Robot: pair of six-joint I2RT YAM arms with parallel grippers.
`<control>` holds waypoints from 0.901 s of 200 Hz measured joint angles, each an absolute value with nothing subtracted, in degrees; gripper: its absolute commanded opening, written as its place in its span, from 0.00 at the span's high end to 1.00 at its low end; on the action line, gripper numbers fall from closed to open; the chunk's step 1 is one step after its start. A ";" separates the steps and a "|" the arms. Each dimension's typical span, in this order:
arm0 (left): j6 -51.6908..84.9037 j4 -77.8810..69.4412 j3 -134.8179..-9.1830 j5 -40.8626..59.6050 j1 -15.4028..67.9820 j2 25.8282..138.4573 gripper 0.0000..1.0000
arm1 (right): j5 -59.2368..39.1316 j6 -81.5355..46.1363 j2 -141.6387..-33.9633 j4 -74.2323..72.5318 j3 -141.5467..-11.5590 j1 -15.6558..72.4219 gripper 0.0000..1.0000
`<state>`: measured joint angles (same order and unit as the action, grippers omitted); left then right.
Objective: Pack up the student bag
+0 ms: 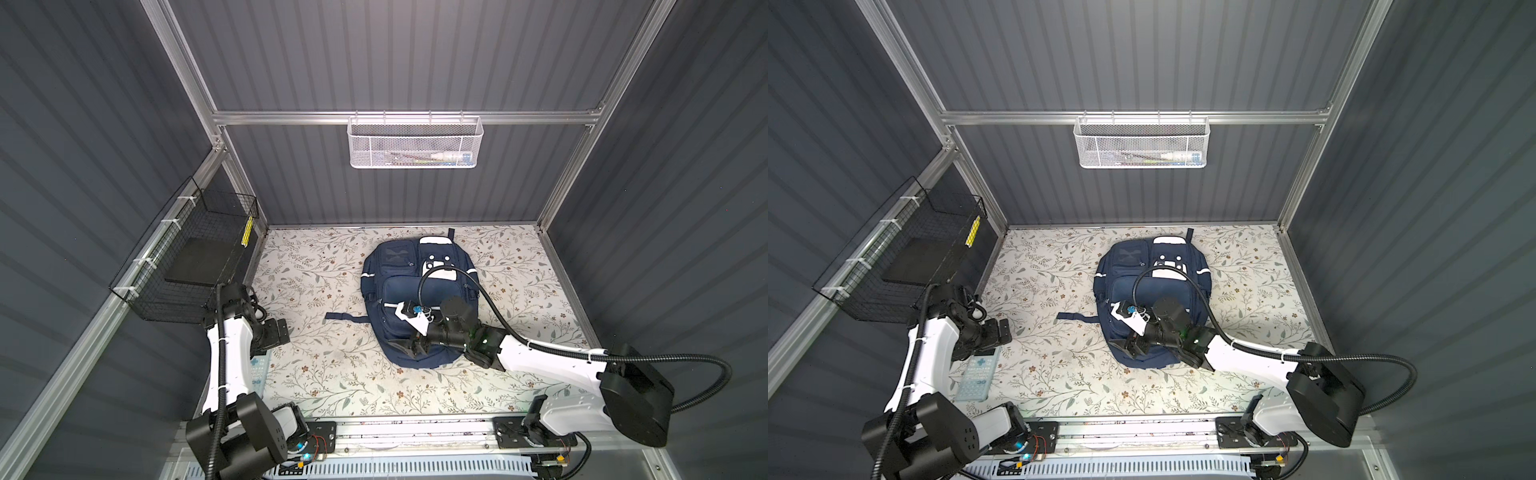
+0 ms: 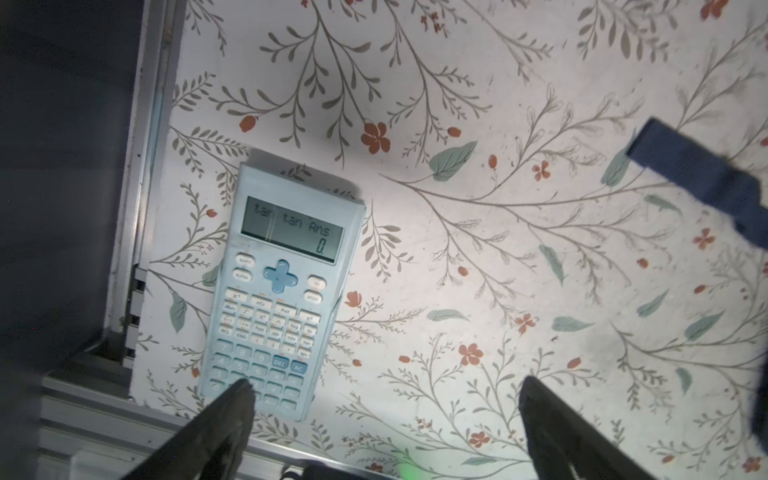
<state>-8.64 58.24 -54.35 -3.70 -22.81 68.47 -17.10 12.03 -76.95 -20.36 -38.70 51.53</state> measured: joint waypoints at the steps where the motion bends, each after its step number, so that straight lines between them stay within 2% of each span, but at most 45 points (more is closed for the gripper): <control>1: -8.86 58.11 -54.37 -4.05 -22.68 68.51 0.00 | -17.10 12.08 -76.95 -20.32 -38.70 51.53 0.11; 35: -20.05 49.78 -53.25 -12.69 -18.06 64.20 0.00 | -16.67 13.56 -76.97 -18.68 -38.70 51.53 0.10; 62: -27.59 46.17 -48.05 -14.48 -17.93 58.22 0.00 | -17.23 13.43 -76.97 -18.17 -38.70 51.53 0.10; 90: -34.57 45.69 -44.07 -17.21 -18.37 58.11 0.00 | -19.09 12.97 -76.97 -18.06 -38.70 51.53 0.10; 123: -39.94 45.12 -43.38 -16.12 -25.85 60.86 0.00 | -19.79 12.93 -76.97 -17.96 -38.70 51.53 0.10; 180: -42.61 46.85 -45.67 -9.78 -25.87 69.93 0.00 | -19.75 13.54 -77.01 -17.06 -38.70 51.53 0.10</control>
<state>-42.61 46.85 -45.67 -9.78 -25.87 69.93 -19.75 13.54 -77.01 -17.06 -38.70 51.53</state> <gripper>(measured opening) 0.998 0.899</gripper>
